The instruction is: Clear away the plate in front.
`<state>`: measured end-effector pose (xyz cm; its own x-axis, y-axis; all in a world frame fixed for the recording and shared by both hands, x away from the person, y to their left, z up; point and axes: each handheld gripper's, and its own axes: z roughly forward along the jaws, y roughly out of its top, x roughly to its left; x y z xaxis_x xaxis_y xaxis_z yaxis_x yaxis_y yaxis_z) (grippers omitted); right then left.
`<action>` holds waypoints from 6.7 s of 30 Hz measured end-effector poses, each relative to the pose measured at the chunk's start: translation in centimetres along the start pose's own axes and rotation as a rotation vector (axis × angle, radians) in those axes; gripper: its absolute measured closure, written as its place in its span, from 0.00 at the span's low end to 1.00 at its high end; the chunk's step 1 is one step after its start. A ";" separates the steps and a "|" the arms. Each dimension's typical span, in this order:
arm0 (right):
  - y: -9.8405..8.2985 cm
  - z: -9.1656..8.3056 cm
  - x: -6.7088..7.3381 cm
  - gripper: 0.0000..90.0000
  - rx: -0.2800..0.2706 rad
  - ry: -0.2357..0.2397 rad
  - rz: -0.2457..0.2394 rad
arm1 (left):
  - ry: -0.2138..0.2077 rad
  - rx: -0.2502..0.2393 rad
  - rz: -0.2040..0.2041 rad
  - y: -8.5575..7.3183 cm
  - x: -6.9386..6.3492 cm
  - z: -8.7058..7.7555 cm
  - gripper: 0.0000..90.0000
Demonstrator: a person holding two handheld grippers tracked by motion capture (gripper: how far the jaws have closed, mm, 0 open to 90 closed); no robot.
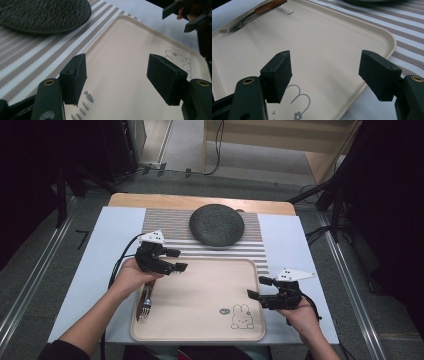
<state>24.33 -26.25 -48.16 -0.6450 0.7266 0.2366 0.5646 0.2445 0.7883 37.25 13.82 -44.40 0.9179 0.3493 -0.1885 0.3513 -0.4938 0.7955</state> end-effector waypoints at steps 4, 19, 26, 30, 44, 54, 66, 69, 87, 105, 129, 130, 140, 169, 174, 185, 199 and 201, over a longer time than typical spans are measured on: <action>0.0 0.0 0.0 0.27 0.002 0.000 0.003 | -0.011 -0.016 0.069 0.5 0.2 0.7 0.38; -0.1 -0.2 0.0 0.27 -0.002 -0.003 0.005 | 0.036 0.004 0.256 3.3 0.7 3.5 0.39; -0.1 -0.3 0.0 0.27 -0.002 -0.007 0.002 | 0.098 0.022 0.366 4.4 0.7 4.8 0.39; -0.2 -0.4 0.0 0.27 -0.004 -0.008 0.004 | 0.125 0.020 0.428 4.8 0.6 5.5 0.39; -0.2 -0.5 -0.1 0.27 -0.008 -0.011 0.004 | 0.199 0.070 0.596 5.1 0.3 8.2 0.41; -0.2 -0.6 -0.1 0.27 -0.008 -0.011 0.006 | 0.235 0.096 0.709 5.1 0.2 9.6 0.42; -0.2 -0.7 -0.1 0.27 -0.014 -0.009 0.011 | 0.255 0.142 0.792 4.6 0.8 11.5 0.44; -0.2 -0.7 -0.2 0.27 -0.017 -0.010 0.009 | 0.251 0.150 0.807 4.4 0.7 11.9 0.44; -0.2 -0.9 -0.3 0.27 -0.026 -0.012 0.018 | 0.263 0.181 0.826 4.3 2.4 14.2 0.52; -0.3 -1.2 -0.4 0.28 -0.037 -0.018 0.028 | 0.346 0.221 0.958 3.5 3.3 15.5 0.70; -0.3 -1.2 -0.4 0.28 -0.036 -0.020 0.029 | 0.435 0.219 1.127 2.4 2.1 15.9 0.89; -0.3 -1.2 -0.4 0.28 -0.038 -0.020 0.029 | 0.445 0.222 1.143 2.4 2.0 15.9 0.89; -0.3 -1.3 -0.6 0.28 -0.042 -0.025 0.037 | 0.506 0.177 1.167 3.9 1.4 14.9 0.97; -0.5 -1.4 -1.3 0.28 -0.036 -0.063 0.050 | 0.435 0.092 1.209 4.4 -5.6 7.8 0.97; -0.5 -1.4 -1.5 0.28 -0.031 -0.075 0.058 | 0.399 0.077 1.248 2.9 -7.5 6.8 0.97; -0.7 -1.6 -2.1 0.28 -0.025 -0.113 0.079 | 0.312 0.031 1.286 0.6 -10.8 5.3 0.96; -0.7 -1.6 -2.4 0.28 -0.019 -0.128 0.082 | 0.187 -0.023 1.361 -2.9 -13.6 3.9 0.96; -0.7 -1.6 -2.3 0.28 -0.016 -0.128 0.086 | 0.164 -0.014 1.363 -3.5 -13.7 3.9 0.96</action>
<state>24.61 -29.13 -48.42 -0.5232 0.8205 0.2303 0.6062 0.1683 0.7773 24.12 7.67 -46.88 0.4993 -0.3116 0.8084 -0.8053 -0.5111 0.3004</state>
